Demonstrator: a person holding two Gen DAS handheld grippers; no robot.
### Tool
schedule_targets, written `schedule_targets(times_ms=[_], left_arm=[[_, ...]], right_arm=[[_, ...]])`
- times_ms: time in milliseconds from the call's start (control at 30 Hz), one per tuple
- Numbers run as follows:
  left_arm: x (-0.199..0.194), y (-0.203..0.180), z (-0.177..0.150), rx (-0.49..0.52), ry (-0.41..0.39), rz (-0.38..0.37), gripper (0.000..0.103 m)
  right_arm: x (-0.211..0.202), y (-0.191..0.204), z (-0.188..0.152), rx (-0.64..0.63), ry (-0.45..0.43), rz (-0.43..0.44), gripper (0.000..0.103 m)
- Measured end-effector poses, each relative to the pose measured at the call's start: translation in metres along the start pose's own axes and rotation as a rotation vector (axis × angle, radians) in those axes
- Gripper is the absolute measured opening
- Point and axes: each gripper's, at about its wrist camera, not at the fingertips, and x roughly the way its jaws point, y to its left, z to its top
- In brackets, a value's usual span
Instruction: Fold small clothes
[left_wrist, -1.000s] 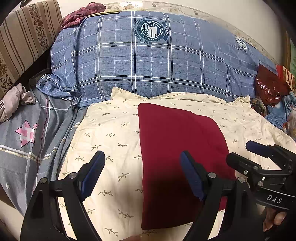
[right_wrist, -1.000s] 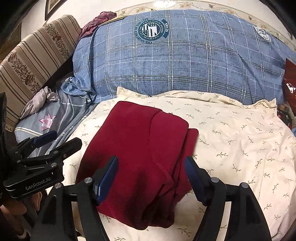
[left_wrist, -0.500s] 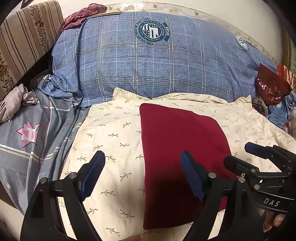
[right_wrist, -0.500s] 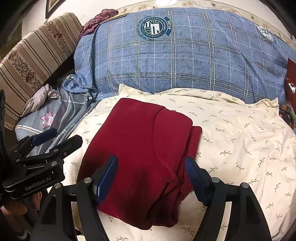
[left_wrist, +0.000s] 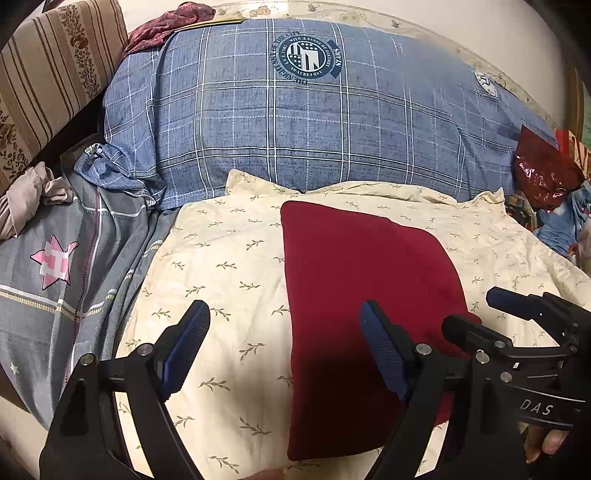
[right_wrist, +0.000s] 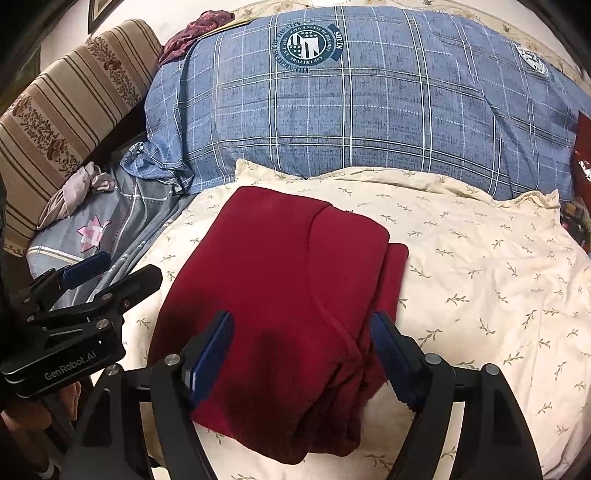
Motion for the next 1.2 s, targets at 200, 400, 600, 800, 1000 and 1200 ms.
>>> schedule_targets(times_ms=[200, 400, 600, 800, 1000, 1200], left_arm=[[0.004, 0.001, 0.000, 0.000, 0.007, 0.001, 0.083], [0.006, 0.001, 0.000, -0.002, 0.009, 0.005, 0.083], [0.008, 0.003, -0.001, -0.002, 0.013, 0.006, 0.083], [0.010, 0.004, -0.001, -0.005, 0.014, 0.006, 0.083], [0.012, 0.004, -0.001, -0.007, 0.020, 0.006, 0.083], [0.013, 0.005, 0.000, -0.006, 0.023, 0.005, 0.083]], right_arm=[[0.003, 0.000, 0.002, -0.002, 0.006, 0.004, 0.079], [0.007, 0.001, 0.004, -0.003, 0.011, 0.004, 0.079], [0.013, 0.002, 0.003, 0.001, 0.026, 0.003, 0.080], [0.016, 0.003, 0.001, 0.000, 0.034, 0.004, 0.080], [0.019, 0.003, 0.001, -0.001, 0.042, 0.005, 0.080], [0.021, 0.006, 0.001, -0.013, 0.050, 0.007, 0.080]])
